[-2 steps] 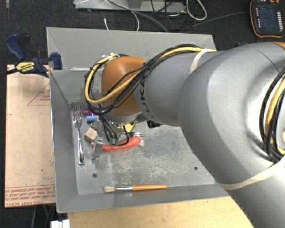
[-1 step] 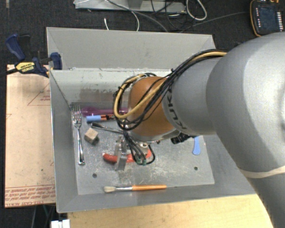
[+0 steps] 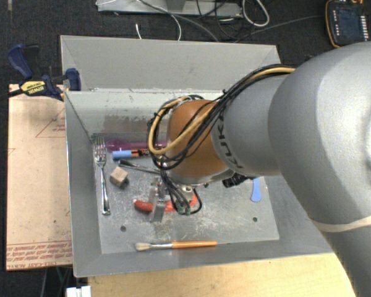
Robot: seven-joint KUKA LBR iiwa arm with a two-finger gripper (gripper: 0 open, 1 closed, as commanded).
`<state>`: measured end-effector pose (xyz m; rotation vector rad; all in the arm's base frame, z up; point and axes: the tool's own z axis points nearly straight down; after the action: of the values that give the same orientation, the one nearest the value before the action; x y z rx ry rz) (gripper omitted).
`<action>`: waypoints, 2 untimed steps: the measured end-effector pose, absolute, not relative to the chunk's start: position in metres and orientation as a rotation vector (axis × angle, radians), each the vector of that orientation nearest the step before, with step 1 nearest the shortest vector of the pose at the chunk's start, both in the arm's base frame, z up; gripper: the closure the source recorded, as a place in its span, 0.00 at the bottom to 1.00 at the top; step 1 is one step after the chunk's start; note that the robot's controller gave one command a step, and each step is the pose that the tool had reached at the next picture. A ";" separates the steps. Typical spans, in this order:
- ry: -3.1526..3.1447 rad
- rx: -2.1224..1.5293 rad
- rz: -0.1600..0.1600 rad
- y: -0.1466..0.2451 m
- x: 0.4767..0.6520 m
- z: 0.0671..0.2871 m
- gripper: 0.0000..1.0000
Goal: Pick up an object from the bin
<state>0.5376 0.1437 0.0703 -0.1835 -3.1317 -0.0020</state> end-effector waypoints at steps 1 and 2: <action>-3.129 -0.184 -0.002 0.144 0.537 0.082 1.00; -3.133 -0.184 -0.004 0.144 0.538 0.098 1.00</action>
Offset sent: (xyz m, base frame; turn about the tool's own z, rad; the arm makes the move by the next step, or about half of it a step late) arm -0.0007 0.0000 0.0049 0.0003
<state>0.5379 0.1441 0.0976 -0.1842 -3.1333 -0.0041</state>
